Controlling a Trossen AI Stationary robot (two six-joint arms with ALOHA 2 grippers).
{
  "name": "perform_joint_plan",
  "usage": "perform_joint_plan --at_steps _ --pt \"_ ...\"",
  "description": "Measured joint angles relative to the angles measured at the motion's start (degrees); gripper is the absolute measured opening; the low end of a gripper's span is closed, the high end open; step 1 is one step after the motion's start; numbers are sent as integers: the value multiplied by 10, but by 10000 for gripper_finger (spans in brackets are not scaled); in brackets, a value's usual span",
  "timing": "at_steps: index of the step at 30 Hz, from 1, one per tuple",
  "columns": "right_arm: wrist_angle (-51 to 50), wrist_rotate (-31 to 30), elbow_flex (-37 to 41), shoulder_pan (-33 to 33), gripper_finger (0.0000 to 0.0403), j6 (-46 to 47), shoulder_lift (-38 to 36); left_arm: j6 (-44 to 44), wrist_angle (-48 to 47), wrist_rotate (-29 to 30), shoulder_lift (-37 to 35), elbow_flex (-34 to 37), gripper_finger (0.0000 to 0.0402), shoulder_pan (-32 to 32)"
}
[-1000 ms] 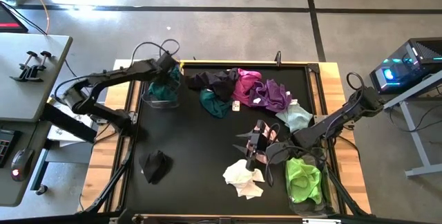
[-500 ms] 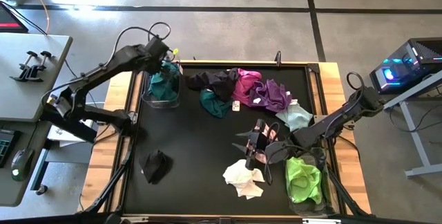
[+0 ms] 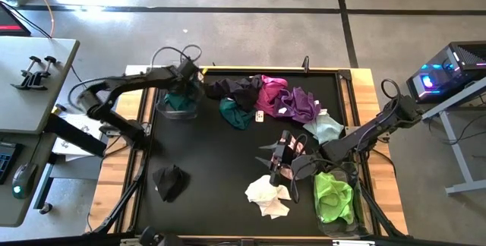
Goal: Sort towels by color in basket
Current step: Put the dark green towel into the top transparent bin
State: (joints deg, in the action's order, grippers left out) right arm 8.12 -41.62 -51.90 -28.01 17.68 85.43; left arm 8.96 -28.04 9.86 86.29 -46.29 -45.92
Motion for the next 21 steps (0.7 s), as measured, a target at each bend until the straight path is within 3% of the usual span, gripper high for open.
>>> perform_joint_plan --at_steps 7,16,21 --pt "-2 -2 0 1 161 3 0 -11 -21 15 8 -7 160 -17" --pt "-2 -2 0 3 161 3 0 -9 -127 32 -111 -68 154 -18" --pt "-2 -2 0 3 161 3 0 -13 -115 12 -152 -69 154 -17"
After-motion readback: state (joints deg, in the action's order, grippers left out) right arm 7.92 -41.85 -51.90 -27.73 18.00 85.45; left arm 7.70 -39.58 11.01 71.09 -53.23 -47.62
